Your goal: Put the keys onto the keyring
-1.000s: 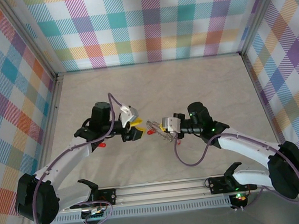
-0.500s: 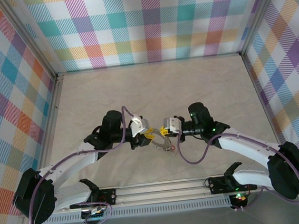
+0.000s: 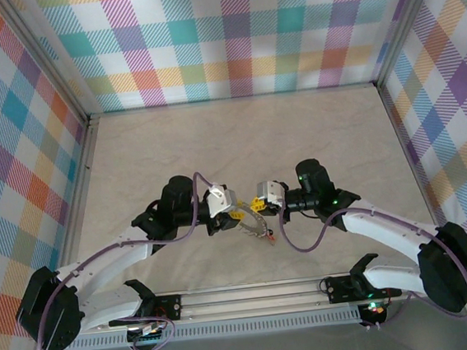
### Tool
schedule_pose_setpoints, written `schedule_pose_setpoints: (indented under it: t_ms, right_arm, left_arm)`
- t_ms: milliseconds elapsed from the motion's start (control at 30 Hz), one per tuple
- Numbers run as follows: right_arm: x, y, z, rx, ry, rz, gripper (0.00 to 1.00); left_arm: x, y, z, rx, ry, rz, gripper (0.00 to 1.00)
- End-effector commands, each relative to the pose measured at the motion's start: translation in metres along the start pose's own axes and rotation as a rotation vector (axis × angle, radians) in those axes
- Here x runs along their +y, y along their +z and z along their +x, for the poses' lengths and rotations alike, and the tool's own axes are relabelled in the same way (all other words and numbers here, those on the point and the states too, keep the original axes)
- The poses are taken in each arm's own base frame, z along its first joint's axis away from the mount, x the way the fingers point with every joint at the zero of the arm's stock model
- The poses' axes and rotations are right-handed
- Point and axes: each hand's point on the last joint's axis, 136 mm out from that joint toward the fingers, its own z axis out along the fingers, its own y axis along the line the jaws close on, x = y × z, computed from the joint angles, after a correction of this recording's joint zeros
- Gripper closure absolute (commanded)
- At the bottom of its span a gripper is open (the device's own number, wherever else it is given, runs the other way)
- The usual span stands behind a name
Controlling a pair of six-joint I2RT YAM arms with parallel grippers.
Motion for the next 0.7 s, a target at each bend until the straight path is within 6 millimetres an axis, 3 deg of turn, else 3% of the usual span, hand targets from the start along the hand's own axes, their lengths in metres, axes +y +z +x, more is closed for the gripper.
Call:
schedule_pose_setpoints:
  t_ms: [0, 400, 667]
  right_arm:
    - [0.004, -0.007, -0.019, -0.062, -0.010, -0.031, 1.00]
    - [0.008, -0.008, -0.019, -0.063, -0.015, -0.047, 1.00]
    - [0.007, -0.007, -0.019, -0.064, -0.019, -0.040, 1.00]
  left_arm:
    - [-0.006, 0.006, 0.003, -0.004, 0.038, 0.005, 0.67]
    - [0.011, 0.014, 0.005, 0.010, 0.056, -0.103, 0.65]
    - [0.000, 0.019, 0.004, 0.002, 0.057, -0.041, 0.72]
